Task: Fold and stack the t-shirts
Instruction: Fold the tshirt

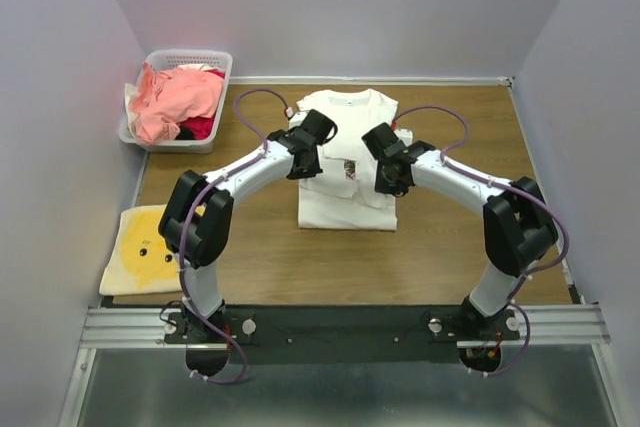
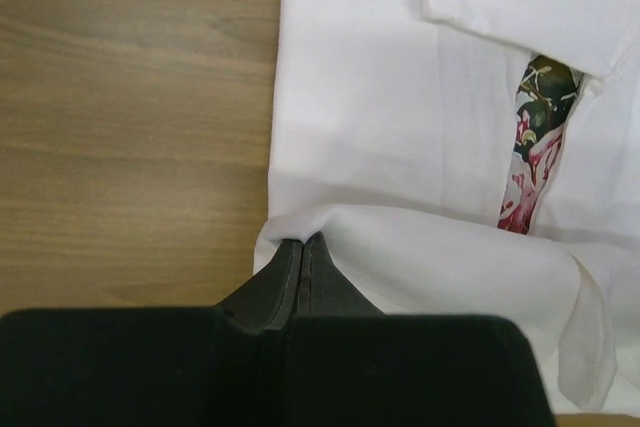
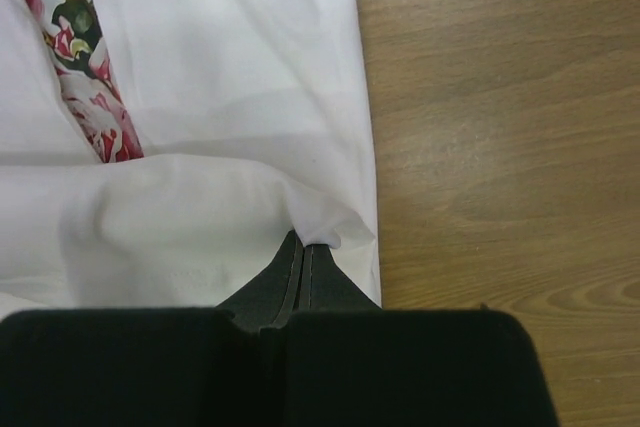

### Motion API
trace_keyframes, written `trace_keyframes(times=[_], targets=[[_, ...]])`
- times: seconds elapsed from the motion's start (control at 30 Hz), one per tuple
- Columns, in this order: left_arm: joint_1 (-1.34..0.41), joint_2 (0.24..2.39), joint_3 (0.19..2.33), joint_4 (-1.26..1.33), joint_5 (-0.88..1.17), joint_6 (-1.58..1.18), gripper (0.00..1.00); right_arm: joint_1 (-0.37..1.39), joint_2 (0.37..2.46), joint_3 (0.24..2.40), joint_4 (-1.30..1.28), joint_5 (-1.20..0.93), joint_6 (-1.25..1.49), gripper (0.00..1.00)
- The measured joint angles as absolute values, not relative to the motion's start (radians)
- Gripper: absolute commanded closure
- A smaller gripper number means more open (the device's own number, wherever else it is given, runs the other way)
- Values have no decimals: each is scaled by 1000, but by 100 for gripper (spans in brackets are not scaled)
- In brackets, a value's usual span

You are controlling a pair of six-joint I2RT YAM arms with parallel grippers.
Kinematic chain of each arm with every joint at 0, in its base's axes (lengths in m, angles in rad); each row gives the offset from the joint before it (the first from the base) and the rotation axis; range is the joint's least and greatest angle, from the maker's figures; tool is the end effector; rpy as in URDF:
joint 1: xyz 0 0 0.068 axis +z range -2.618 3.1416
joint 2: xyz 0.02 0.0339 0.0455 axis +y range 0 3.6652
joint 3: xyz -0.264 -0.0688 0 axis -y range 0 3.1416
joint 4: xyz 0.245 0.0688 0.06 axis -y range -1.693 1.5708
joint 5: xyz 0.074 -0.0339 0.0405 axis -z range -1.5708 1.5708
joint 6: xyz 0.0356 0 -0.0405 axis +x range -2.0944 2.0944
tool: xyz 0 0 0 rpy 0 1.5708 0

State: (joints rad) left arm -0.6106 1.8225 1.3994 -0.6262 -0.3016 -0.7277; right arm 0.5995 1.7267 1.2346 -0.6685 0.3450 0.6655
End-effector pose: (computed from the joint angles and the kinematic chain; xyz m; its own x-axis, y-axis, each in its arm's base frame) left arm 0.3236 -0.2136 0.2297 -0.8140 -0.2056 -0.5433 -0.1543 0.9782 -0.1390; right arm 0.2942 0.1865 0.2128 -0.8547 0.1197 -0.5052 0.1374 0.9905 0.0023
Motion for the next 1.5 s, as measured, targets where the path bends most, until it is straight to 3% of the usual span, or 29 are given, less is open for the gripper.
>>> trace_keyframes(times=[0.2, 0.27, 0.3, 0.33, 0.43, 0.53, 0.83, 1.1, 1.3, 1.5], targets=[[-590, 1913, 1480, -618, -288, -671, 100, 561, 1774, 1277, -657, 338, 643, 99], [-580, 1930, 1493, -614, -278, -658, 98, 545, 1792, 1295, -652, 331, 633, 81], [-577, 1937, 1498, -612, -274, -653, 84, 535, 1805, 1309, -651, 328, 629, 71], [-573, 1943, 1502, -609, -272, -650, 78, 529, 1814, 1318, -648, 326, 623, 48], [-562, 1972, 1528, -611, -262, -633, 64, 508, 1854, 1359, -646, 324, 595, 30], [-548, 2016, 1586, -614, -262, -613, 61, 488, 1900, 1412, -646, 325, 571, 24], [-533, 2126, 1863, -653, -299, -551, 61, 439, 1974, 1561, -635, 331, 506, 24], [-541, 1892, 1486, -629, -279, -538, 67, 446, 1802, 1377, -633, 293, 503, 27], [-566, 1817, 1338, -611, -239, -531, 71, 505, 1697, 1291, -637, 247, 527, 30], [-599, 1818, 1322, -569, -186, -532, 74, 587, 1714, 1257, -635, 211, 569, 46]])
